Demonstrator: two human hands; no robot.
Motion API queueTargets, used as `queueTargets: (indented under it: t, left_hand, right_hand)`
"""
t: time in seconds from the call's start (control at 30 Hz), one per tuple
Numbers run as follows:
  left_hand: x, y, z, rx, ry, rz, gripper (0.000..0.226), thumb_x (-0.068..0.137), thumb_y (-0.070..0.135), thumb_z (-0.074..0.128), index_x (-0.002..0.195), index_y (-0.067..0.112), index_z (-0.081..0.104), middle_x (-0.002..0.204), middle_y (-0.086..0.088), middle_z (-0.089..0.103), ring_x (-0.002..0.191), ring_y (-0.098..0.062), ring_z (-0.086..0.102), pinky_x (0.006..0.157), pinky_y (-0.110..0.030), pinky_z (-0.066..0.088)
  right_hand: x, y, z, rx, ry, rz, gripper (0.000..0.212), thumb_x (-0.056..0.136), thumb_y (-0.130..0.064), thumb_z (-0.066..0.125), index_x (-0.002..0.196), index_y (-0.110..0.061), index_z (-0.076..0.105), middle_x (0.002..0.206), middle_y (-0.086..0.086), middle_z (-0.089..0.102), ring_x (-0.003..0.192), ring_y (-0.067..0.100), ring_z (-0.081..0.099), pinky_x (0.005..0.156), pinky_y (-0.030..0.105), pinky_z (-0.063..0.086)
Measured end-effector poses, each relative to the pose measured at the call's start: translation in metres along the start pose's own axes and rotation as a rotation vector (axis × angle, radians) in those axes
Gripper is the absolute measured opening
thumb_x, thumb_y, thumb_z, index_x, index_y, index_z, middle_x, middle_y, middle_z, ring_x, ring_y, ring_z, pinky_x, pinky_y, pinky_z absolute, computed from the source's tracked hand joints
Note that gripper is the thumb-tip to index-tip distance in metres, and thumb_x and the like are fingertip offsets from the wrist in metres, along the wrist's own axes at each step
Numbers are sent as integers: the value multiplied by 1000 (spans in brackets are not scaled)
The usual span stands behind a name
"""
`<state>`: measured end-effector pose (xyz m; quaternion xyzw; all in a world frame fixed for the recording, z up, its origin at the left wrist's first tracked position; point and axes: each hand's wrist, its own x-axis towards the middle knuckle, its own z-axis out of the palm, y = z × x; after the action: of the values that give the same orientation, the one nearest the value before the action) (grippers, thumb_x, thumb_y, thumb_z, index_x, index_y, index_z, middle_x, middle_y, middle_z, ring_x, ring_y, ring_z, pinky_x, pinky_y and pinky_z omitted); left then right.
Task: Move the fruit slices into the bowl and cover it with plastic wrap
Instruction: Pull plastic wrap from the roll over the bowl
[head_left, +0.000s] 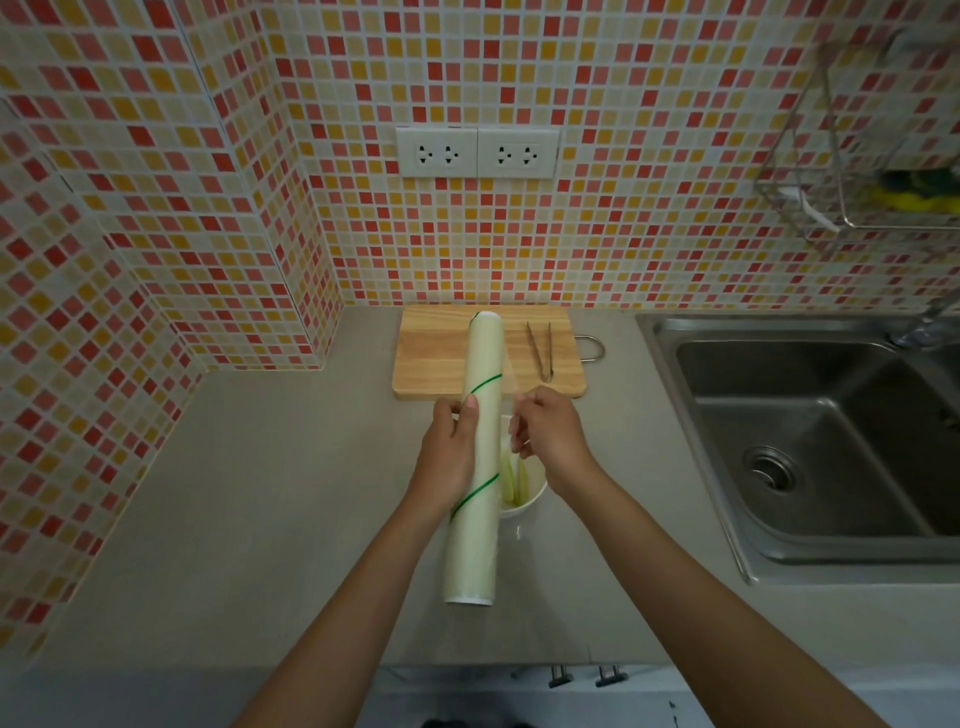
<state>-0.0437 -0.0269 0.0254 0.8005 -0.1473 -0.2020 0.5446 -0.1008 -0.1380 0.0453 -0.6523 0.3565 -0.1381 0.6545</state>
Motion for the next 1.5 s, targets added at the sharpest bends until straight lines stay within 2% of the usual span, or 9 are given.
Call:
queueTargets:
  t: [0.1,0.23,0.47,0.67,0.87,1.03,1.23,1.4,1.5]
  left_hand:
    - [0,-1,-1,-37,-3,0,41,97,49,35,106,13,50,83,8,55,75,-6,54,63,-27,38]
    - [-3,0,3,-41,-26,0,43,96,52,35,106,13,51,85,7,58,77,-6,56,64,-27,40]
    - [-6,-2,1,-73,-32,-18,36,96,52,37,99,19,52,83,10,56,73,-3,54,60,-23,37]
    - [-1,2,-4,-94,12,3,33,96,52,36,98,22,51,85,8,58,77,-6,57,63,-27,39]
    - [5,7,-10,-78,39,26,33,97,51,36,93,21,48,81,8,56,73,-6,54,60,-27,37]
    - [9,10,-7,-77,66,48,35,97,49,35,100,17,47,82,6,57,75,-8,56,62,-29,40]
    - [20,16,-12,-60,79,50,36,98,49,34,99,16,47,80,8,52,72,-5,51,58,-26,34]
    - [27,22,-15,-84,92,62,37,98,48,35,99,13,48,80,8,53,72,-5,52,60,-27,36]
    - [32,26,-19,-69,102,61,37,98,49,35,101,14,46,81,8,52,73,-5,51,60,-26,36]
  right_hand:
    - [3,2,-3,133,-27,76,24,96,-17,44,74,-9,50,54,7,55,34,16,49,37,20,37]
    - [14,-7,1,30,10,86,44,92,-51,48,82,-8,55,55,5,56,34,16,49,36,19,34]
    - [35,-15,-5,-64,63,18,26,98,-15,42,73,-10,47,56,9,52,30,13,45,38,20,34]
    - [9,-6,4,-98,-19,15,47,94,-52,41,85,-9,56,52,3,57,34,15,50,33,17,34]
    - [-10,-1,1,-41,-116,-52,30,99,-15,42,70,-10,50,47,3,54,29,13,45,35,19,32]
    - [-23,6,5,-144,-101,-49,43,95,-48,42,73,-12,53,51,3,54,34,16,48,34,17,34]
    - [-31,16,9,-166,-83,-130,35,99,-19,40,65,-13,45,50,8,51,33,20,44,40,24,36]
    - [-42,14,14,-161,-80,-83,43,96,-45,43,67,-13,47,47,2,50,33,15,46,34,17,32]
    - [-54,22,19,-244,-113,-142,40,97,-39,44,63,-17,43,48,-2,50,35,14,45,39,22,36]
